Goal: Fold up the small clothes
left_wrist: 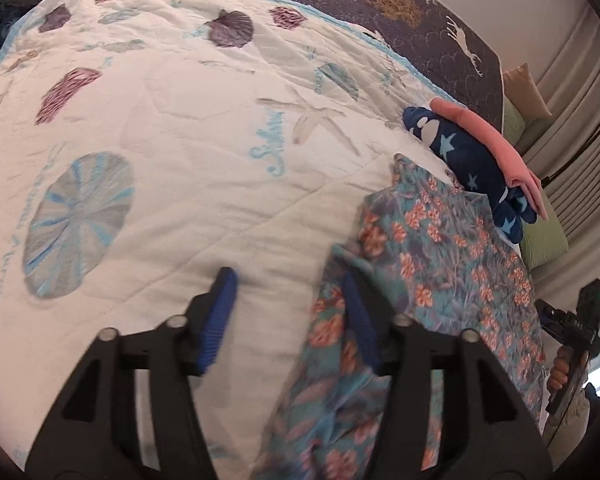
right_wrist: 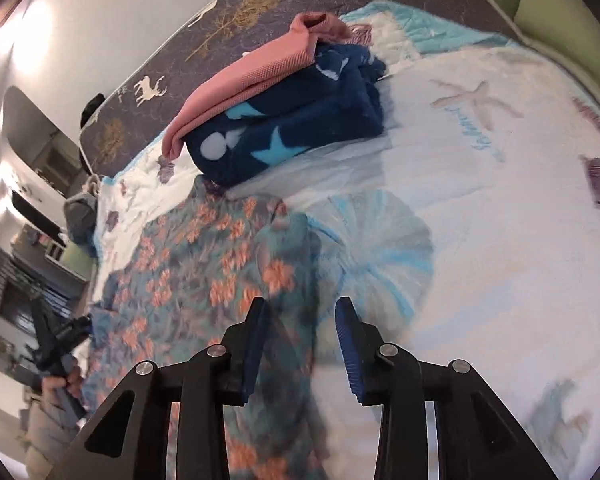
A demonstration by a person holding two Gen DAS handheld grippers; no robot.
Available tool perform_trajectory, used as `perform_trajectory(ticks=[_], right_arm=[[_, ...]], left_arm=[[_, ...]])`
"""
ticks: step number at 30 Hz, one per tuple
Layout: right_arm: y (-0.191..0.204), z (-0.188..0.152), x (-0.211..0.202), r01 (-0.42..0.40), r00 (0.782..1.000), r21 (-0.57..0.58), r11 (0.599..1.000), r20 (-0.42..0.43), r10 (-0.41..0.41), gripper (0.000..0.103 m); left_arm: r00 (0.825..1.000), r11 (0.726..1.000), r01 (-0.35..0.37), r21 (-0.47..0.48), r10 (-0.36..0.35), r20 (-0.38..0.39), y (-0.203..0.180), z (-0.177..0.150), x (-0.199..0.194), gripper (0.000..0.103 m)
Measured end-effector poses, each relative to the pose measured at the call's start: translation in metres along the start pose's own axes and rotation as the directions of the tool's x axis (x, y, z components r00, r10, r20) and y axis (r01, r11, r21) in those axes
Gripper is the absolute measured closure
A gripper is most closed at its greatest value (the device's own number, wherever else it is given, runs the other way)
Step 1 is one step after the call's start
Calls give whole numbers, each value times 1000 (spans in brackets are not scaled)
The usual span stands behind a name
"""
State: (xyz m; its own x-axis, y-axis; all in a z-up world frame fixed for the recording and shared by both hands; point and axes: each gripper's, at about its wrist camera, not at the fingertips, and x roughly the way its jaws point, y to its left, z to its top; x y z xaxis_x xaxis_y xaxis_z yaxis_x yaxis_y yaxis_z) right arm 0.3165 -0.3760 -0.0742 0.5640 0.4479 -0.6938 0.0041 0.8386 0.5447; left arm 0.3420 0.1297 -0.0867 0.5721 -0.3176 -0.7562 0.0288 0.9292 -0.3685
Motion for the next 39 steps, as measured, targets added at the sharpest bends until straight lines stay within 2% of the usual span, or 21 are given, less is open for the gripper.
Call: perform_trajectory(ticks=[6,8,10,11,12,13,15,17,19,21,22,25,27,29,32,34,35,36,37,38,39], right_arm=[[14,18,29,-24,1000,-11,1000,-16,24,62],[19,18,31,-6,1000,-38,999,-14,5,68],[20,18,32,7,1000,-50,999,-13,-7,78],[19,18,32,5,1000,-50,999,-9,-5,86],[21,17,31,5,1000,-54,999,0,-5,91],[23,16,28,15,1000,-62,998,16,-14,92],[28,14,21,32,998,-76,997,49,-28,94],[33,14,9,50,994,-91,995,97,-41,94],[29,18,14,157,984,-89,984,101,-148,94],[22,20,31,192,981,-77,978,25,-190,92],[21,18,28,182,983,-65,981,38,-180,91],[23,13,1,146,986,-34,989,80,-143,77],[26,1,-30,133,985,-53,990,118,-126,70],[29,-17,-54,149,984,-98,984,117,-137,64],[34,-54,-79,154,986,-167,974,90,-141,64],[37,-85,-90,138,990,-201,970,65,-127,64],[40,-91,-86,131,991,-202,971,52,-123,64],[40,-100,-81,123,992,-193,973,29,-120,64],[36,-105,-71,142,990,-173,975,6,-143,64],[30,-110,-59,218,975,-147,965,-13,-223,64],[25,-114,-54,239,970,-137,961,-4,-241,68]], left_arm=[[988,987,145,62,-141,-66,-31,-1,12,42],[985,981,162,106,-154,-78,-42,-5,10,42],[989,976,141,165,-131,-71,-50,-9,6,63],[992,974,119,193,-107,-68,-52,-10,6,90],[994,971,96,217,-84,-66,-54,-10,6,91],[998,971,54,234,-48,-31,-54,-9,0,92],[997,972,-25,236,9,72,-48,-5,-16,95],[983,971,-130,199,100,156,-32,4,-24,95],[981,976,-176,130,163,105,-8,13,-10,95],[980,976,-197,94,192,59,5,11,2,95],[978,974,-201,103,195,70,3,8,0,95],[979,977,-185,105,174,103,-1,0,-20,89],[978,977,-185,107,172,118,-1,-4,-38,67],[975,973,-187,137,167,144,-6,-13,-63,58],[981,970,-142,197,111,161,-16,-42,-100,57],[988,970,-97,223,66,139,-20,-62,-106,55],[990,967,-103,232,77,121,-22,-68,-101,55],[988,961,-140,238,120,95,-22,-74,-90,54],[974,944,-226,243,219,54,-19,-81,-69,54],[959,929,-280,243,283,25,-15,-84,-56,50],[957,932,-290,216,288,41,-9,-89,-50,49]])
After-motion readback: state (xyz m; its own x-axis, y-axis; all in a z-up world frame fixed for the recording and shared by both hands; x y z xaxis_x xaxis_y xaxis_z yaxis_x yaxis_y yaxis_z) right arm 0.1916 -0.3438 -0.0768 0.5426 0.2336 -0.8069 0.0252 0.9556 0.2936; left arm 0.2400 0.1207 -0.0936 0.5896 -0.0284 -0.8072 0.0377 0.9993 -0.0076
